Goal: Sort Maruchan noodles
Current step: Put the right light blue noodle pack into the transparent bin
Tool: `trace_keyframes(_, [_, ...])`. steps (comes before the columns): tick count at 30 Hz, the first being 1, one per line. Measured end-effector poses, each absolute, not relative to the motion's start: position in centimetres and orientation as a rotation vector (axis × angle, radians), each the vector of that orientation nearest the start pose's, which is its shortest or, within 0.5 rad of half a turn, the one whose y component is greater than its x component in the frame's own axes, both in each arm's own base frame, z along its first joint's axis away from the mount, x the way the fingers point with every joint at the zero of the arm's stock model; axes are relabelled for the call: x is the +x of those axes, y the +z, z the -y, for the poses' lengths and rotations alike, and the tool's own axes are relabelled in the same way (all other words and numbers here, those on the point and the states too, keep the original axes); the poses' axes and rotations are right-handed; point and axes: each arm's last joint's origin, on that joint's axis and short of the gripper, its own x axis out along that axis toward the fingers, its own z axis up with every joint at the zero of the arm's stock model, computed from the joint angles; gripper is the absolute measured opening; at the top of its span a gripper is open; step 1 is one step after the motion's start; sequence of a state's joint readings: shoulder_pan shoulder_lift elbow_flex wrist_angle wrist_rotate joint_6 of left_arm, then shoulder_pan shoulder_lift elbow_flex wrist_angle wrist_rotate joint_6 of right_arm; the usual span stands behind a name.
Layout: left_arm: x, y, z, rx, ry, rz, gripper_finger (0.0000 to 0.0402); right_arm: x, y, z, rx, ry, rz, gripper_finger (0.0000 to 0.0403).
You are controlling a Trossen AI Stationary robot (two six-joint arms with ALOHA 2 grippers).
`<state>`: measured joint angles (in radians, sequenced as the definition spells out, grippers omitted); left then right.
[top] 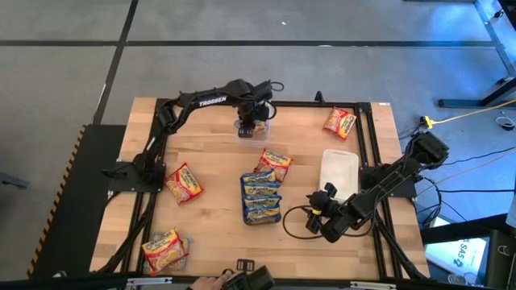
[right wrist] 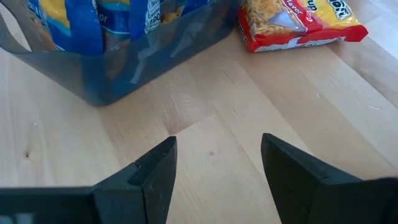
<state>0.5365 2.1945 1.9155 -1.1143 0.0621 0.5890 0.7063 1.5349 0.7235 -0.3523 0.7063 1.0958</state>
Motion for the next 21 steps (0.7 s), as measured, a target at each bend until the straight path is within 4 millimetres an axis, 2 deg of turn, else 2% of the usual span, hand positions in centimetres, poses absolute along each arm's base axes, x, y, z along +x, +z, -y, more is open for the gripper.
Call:
trace_keyframes(8, [38.4, 20.3, -22.6, 0.093, 0.003, -1.359, 0.0138, 20.9, 14.9, -15.3, 0.267, -0.455, -0.733, 0.0209])
trace_keyframes(16, [38.7, 20.4, -22.7, 0.120, 0.029, -1.346, 0.0180, 20.9, 14.9, -15.4, 0.272, -0.453, -0.728, 0.0209])
trace_keyframes(21, [38.6, 21.6, -22.6, 0.102, 0.026, -1.347, 0.0195, 20.9, 14.9, -15.4, 0.274, -0.452, -0.725, 0.0209])
